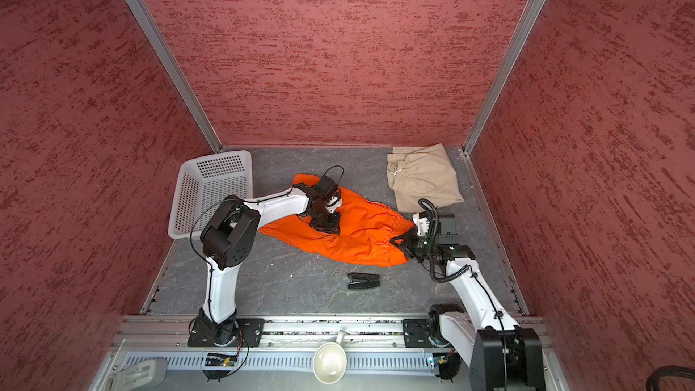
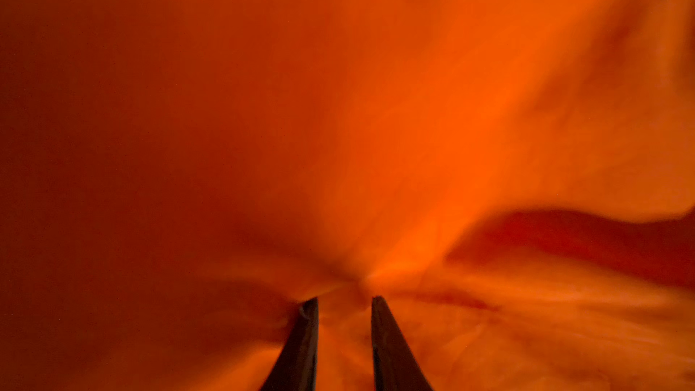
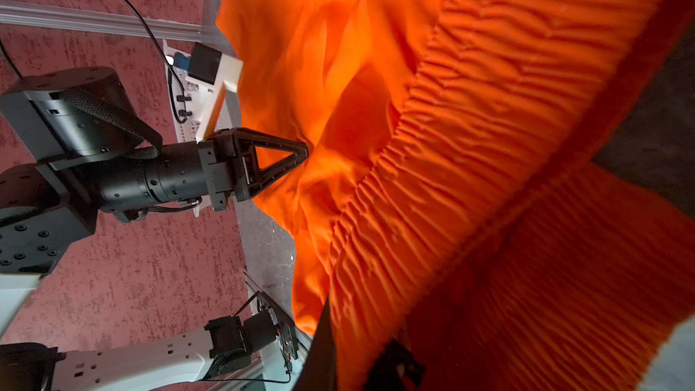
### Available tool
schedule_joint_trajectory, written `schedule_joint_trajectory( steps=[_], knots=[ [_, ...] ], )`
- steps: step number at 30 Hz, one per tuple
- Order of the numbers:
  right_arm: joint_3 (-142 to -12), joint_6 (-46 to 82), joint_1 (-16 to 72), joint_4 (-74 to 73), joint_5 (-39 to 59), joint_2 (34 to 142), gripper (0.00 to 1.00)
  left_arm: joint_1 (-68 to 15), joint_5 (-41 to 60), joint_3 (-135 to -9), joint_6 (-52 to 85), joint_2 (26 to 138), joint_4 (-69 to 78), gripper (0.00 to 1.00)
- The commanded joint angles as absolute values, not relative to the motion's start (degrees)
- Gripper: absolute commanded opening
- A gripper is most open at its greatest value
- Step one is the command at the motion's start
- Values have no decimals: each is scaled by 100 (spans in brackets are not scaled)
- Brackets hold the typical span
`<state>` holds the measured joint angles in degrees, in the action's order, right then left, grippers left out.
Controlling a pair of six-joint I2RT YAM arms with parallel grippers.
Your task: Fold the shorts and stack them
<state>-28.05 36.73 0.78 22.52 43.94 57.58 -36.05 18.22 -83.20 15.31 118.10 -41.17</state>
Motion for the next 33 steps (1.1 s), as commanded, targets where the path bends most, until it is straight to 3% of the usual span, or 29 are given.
schedule_joint_trajectory(
  steps=[1,7,13,18,33],
  knots=[
    [-2820,3435,136,1836,4414,5895,0,-3582,1857,-8130,1246,11542,-3540,37],
    [-2815,3674,154,784,4895,6194,0,-3598,3316,-7932,425,10685,-2368,65],
    [-2961,3799,154,451,5069,6411,0,-4181,3641,-8235,-980,10586,-2334,81],
    [-3043,3971,153,275,5227,6604,0,-4562,3284,-8539,-1595,10920,-2600,85],
    [-3207,4514,149,-74,5678,6644,0,-5288,2433,-8743,-2382,11396,-2653,85]
  ],
)
